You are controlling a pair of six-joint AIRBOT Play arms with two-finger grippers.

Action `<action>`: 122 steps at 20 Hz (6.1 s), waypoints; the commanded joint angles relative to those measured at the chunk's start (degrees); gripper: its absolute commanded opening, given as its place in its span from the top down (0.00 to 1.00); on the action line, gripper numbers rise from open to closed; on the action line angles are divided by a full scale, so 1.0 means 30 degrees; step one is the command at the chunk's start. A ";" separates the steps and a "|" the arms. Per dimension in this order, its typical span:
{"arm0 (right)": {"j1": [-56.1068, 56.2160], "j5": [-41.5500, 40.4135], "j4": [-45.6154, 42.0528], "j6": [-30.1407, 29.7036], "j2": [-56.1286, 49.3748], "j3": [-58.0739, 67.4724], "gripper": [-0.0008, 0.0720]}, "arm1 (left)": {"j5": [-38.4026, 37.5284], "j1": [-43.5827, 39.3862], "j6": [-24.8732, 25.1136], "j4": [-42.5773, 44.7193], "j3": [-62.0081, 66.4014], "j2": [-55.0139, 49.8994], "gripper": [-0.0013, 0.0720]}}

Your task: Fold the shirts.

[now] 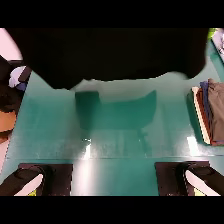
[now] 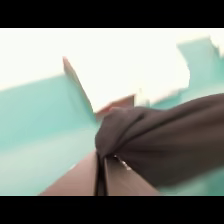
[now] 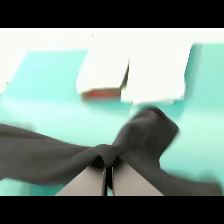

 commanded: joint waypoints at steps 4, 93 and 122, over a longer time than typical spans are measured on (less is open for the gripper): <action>-0.1362 0.1945 -0.0146 -0.0233 0.0058 0.4969 0.97 | 0.1421 0.0015 0.0007 -0.0882 0.1195 0.2004 0.95; -0.3031 0.1421 -0.4532 -0.1020 0.3359 0.3832 0.97 | -0.0153 -0.0255 -0.1683 0.2215 0.5588 0.2834 0.95; -0.3264 0.3359 -0.3679 -0.1894 -1.1344 -0.2965 0.97 | -0.3803 0.1821 -0.0109 -0.1144 -0.3024 -1.4018 0.95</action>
